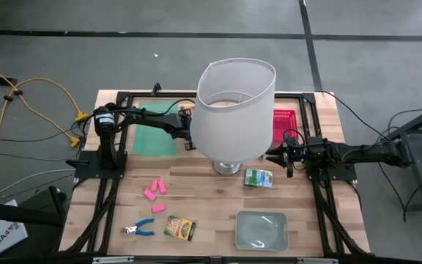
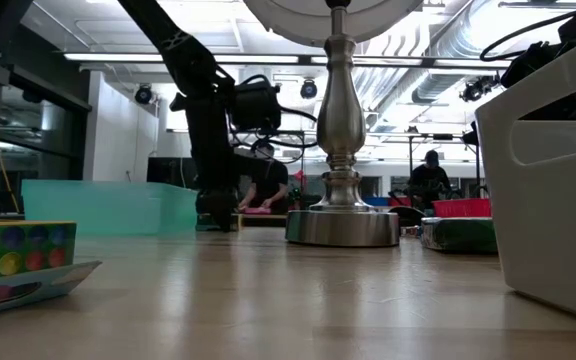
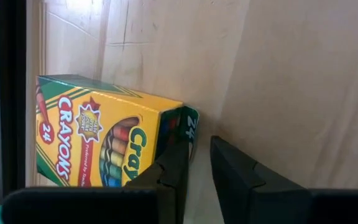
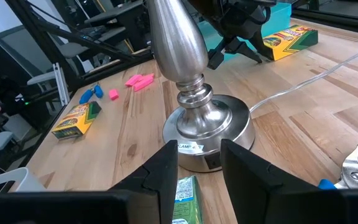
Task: Pick & Place School Supplies
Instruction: Put the yellow crayon box into the green bin
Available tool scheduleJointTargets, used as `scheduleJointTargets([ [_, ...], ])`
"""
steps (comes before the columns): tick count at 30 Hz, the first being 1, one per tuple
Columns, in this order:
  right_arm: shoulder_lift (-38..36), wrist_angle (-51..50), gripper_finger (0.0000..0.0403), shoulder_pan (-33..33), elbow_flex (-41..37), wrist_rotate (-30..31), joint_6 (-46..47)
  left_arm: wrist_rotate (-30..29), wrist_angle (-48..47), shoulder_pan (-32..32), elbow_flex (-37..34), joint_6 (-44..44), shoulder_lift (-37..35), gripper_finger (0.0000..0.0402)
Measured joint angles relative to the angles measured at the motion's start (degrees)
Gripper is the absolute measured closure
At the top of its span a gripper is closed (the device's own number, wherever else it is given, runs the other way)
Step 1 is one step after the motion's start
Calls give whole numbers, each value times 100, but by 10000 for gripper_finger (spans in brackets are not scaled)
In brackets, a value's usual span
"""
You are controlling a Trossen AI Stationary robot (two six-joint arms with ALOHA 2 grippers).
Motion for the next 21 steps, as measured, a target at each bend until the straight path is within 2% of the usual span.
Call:
scheduleJointTargets([
  [5, 0, 0, 289, 0, 0, -1, 1, 1, 4, -2, 0, -2, 0, 359],
  [15, 0, 0, 289, 0, 1, -1, 1, 21, 24, -7, 0, 15, 0, 363],
  [21, 0, 0, 289, 0, 1, -2, 0, 34, 21, -9, 2, 17, -2, 397],
])
